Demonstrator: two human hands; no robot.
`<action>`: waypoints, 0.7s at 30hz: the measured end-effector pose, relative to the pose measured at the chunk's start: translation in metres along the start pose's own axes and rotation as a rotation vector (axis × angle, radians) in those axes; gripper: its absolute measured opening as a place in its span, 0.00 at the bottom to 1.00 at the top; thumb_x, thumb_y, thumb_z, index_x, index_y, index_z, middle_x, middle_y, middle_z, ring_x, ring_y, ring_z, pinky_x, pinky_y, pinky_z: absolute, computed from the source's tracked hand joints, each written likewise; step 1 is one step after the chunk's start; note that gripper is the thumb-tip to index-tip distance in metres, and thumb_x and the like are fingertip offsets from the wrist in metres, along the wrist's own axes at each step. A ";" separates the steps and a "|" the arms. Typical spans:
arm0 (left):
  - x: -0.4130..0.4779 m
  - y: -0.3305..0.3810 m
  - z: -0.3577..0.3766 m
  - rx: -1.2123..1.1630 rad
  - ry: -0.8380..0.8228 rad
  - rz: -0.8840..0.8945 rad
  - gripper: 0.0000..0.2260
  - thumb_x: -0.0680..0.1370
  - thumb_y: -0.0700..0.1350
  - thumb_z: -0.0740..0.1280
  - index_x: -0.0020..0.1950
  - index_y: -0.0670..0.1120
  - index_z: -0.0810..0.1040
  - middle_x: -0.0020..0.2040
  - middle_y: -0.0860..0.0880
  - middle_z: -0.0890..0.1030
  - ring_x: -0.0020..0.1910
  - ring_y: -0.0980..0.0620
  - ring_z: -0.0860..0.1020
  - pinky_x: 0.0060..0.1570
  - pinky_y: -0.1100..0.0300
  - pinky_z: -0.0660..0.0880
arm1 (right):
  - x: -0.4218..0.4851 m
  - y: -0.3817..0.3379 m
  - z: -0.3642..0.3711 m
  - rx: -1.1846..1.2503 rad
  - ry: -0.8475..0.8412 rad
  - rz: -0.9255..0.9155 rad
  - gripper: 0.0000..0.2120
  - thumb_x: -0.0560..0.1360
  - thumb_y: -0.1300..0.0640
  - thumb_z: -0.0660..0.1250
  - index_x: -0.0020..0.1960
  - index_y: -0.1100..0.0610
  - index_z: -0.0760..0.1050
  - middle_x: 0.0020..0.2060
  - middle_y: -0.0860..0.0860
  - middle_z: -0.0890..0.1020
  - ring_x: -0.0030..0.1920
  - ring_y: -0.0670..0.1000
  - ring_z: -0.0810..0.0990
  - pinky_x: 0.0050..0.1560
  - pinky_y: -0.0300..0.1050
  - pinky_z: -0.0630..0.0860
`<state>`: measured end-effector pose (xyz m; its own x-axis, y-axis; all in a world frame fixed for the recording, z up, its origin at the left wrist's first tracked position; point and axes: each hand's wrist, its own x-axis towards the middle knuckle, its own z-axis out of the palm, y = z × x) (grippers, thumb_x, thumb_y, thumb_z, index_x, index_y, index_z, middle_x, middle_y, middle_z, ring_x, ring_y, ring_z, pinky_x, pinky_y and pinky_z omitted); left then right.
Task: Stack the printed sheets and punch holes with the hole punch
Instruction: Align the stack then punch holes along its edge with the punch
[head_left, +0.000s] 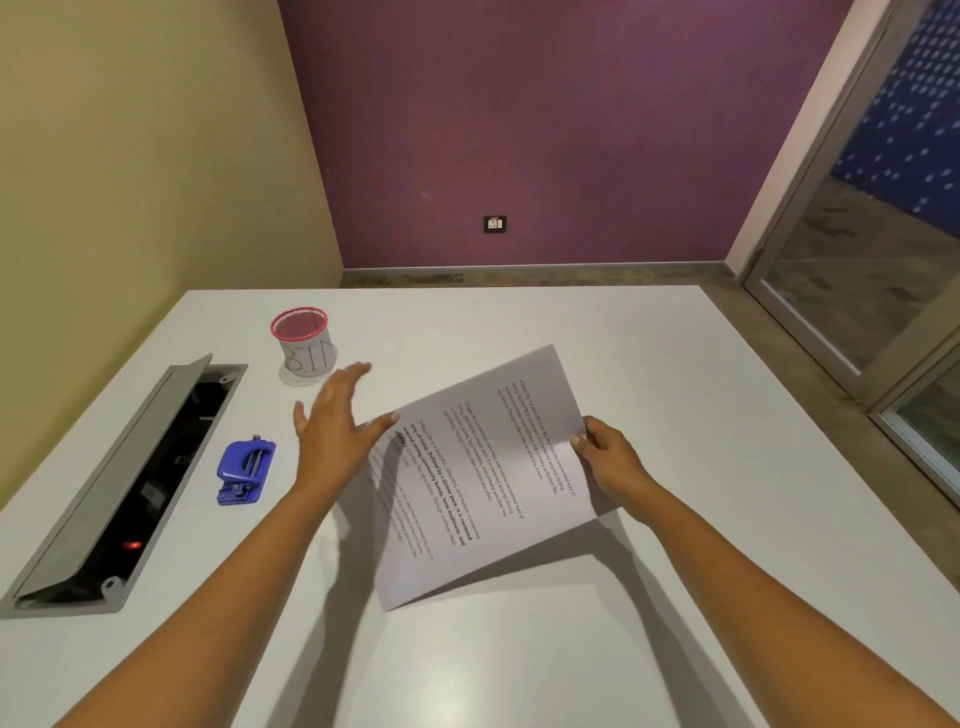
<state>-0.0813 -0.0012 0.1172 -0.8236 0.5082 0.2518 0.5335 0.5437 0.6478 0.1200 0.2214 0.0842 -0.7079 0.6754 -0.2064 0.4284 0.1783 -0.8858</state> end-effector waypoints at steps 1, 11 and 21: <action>0.000 0.002 0.002 0.020 -0.055 0.022 0.24 0.72 0.49 0.70 0.67 0.48 0.70 0.67 0.48 0.73 0.66 0.45 0.71 0.71 0.41 0.50 | 0.000 -0.001 0.001 -0.008 -0.002 -0.005 0.10 0.80 0.59 0.55 0.55 0.60 0.73 0.53 0.57 0.80 0.56 0.58 0.77 0.54 0.47 0.73; -0.004 -0.006 0.009 -0.181 -0.120 -0.112 0.06 0.73 0.42 0.69 0.48 0.43 0.83 0.45 0.45 0.85 0.45 0.47 0.80 0.51 0.51 0.75 | 0.002 -0.004 -0.003 0.101 0.036 -0.051 0.02 0.76 0.58 0.65 0.45 0.56 0.75 0.37 0.51 0.80 0.41 0.52 0.77 0.47 0.46 0.73; -0.004 -0.016 0.010 -0.345 -0.072 -0.236 0.04 0.74 0.42 0.68 0.42 0.49 0.81 0.37 0.50 0.82 0.34 0.60 0.76 0.35 0.65 0.70 | -0.002 0.019 -0.002 0.442 0.104 0.113 0.08 0.73 0.59 0.69 0.51 0.57 0.73 0.46 0.54 0.81 0.45 0.52 0.79 0.46 0.41 0.76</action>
<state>-0.0847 -0.0051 0.0987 -0.8933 0.4488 0.0245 0.2260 0.4013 0.8876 0.1306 0.2250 0.0685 -0.6013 0.7450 -0.2888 0.2033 -0.2069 -0.9570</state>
